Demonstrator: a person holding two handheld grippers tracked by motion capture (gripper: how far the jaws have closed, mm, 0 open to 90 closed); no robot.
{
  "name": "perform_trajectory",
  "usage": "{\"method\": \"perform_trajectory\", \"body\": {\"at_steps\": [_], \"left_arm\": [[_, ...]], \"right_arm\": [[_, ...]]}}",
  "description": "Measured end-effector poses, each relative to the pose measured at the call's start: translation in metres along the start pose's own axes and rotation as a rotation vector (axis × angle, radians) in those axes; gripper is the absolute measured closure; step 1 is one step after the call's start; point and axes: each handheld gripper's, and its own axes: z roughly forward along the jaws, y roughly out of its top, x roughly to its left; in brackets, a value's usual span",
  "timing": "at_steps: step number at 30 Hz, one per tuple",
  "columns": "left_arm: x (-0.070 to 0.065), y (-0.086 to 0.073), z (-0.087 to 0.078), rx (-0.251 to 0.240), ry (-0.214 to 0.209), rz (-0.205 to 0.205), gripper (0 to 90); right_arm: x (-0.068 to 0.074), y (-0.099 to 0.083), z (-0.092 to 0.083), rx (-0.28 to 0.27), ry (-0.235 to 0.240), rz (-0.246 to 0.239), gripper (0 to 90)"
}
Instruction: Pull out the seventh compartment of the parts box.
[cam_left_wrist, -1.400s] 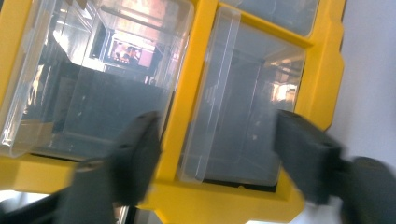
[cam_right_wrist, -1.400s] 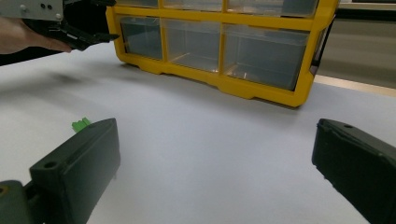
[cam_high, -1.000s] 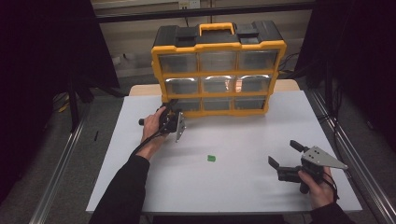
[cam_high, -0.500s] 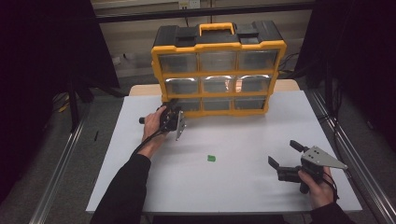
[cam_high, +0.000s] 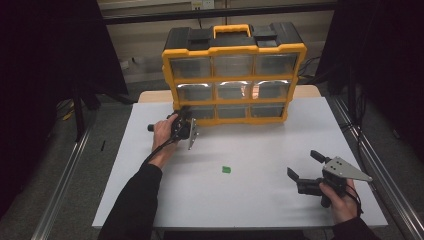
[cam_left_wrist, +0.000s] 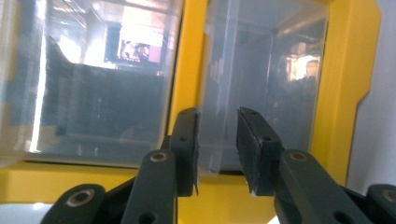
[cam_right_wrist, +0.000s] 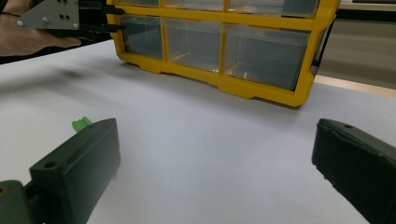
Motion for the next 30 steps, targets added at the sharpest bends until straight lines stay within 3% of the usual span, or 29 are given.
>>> {"method": "perform_trajectory", "body": {"at_steps": [2, 6, 7, 8, 17, 19, 21, 22, 24, 25, 27, 28, 30], "left_arm": [[0.000, 0.000, 0.000, 0.000, 0.001, -0.008, 71.7], [0.001, 0.002, -0.001, 0.026, 0.017, 0.032, 75.2], [-0.002, 0.001, 0.001, 0.013, 0.033, 0.002, 75.2], [-0.002, 0.001, 0.001, 0.013, 0.033, 0.002, 75.0], [-0.004, 0.004, 0.001, 0.034, 0.048, 0.033, 75.4], [-0.007, 0.003, 0.002, 0.020, 0.063, 0.000, 75.4], [-0.008, 0.003, 0.002, 0.024, 0.068, -0.005, 74.7], [-0.007, 0.005, 0.001, 0.056, 0.083, 0.051, 74.7], [-0.008, 0.005, 0.002, 0.059, 0.080, 0.037, 73.8], [-0.009, 0.006, 0.002, 0.061, 0.095, 0.061, 74.2], [-0.010, 0.006, 0.002, 0.061, 0.080, 0.052, 74.2], [-0.009, 0.006, 0.002, 0.061, 0.102, 0.059, 76.0], [-0.009, 0.006, 0.002, 0.064, 0.090, 0.047, 76.3]], "right_arm": [[0.000, 0.000, 0.000, 0.003, -0.001, 0.001, 0.9], [0.000, 0.000, 0.000, 0.003, 0.001, 0.002, 0.9], [0.000, 0.000, 0.000, 0.003, -0.001, 0.002, 0.9], [0.000, 0.000, 0.000, 0.000, -0.002, -0.002, 1.0], [0.000, 0.000, 0.000, -0.002, -0.004, 0.001, 1.0], [0.000, 0.000, 0.000, -0.002, -0.004, 0.000, 1.0], [0.000, 0.000, 0.000, -0.001, -0.002, -0.002, 0.9], [0.000, 0.000, 0.000, 0.000, -0.002, -0.002, 1.0], [0.000, 0.000, -0.001, 0.002, -0.001, -0.003, 1.0], [0.000, 0.000, 0.000, 0.001, -0.002, -0.005, 1.0], [0.000, 0.000, 0.000, 0.001, -0.002, -0.005, 1.0], [0.000, 0.000, 0.000, 0.003, -0.002, -0.004, 1.0], [0.000, 0.000, 0.000, 0.001, -0.002, -0.004, 1.0]]}}
